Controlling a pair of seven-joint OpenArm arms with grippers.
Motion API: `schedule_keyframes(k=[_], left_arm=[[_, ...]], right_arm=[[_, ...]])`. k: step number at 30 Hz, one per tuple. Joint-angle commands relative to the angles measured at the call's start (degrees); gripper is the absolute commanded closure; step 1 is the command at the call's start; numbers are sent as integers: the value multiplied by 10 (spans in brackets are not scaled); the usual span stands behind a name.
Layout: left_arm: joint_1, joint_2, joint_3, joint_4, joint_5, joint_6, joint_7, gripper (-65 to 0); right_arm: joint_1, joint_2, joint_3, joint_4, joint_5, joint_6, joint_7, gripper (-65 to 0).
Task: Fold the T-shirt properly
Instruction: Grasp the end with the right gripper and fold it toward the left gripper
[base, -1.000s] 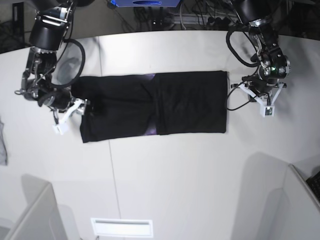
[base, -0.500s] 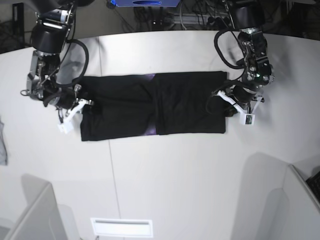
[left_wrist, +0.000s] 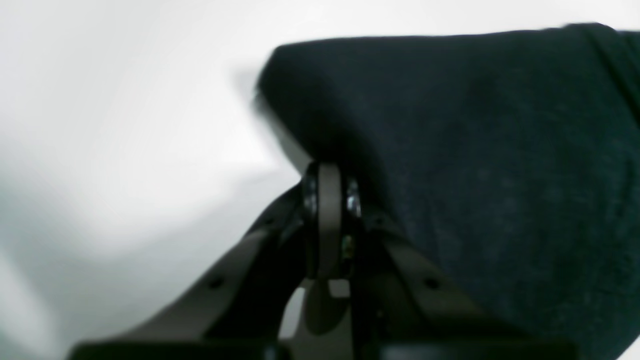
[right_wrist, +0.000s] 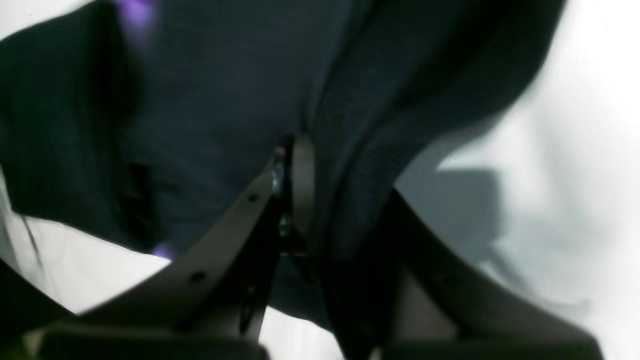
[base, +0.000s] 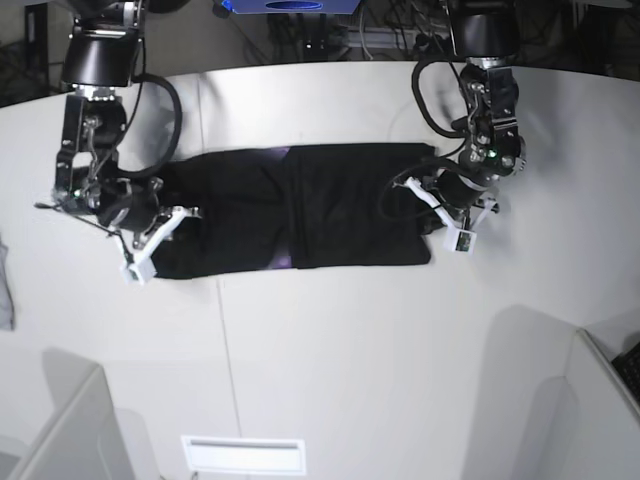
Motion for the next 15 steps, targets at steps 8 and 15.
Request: schedule_keyframes(k=[8, 15], left_arm=[[10, 1, 4, -8, 34, 4, 70, 0], [17, -19, -2, -7, 34, 4, 69, 0]], right_arm=[[-14, 5, -67, 114, -6, -71, 5, 0], [-22, -13, -128, 187, -6, -141, 5, 0]])
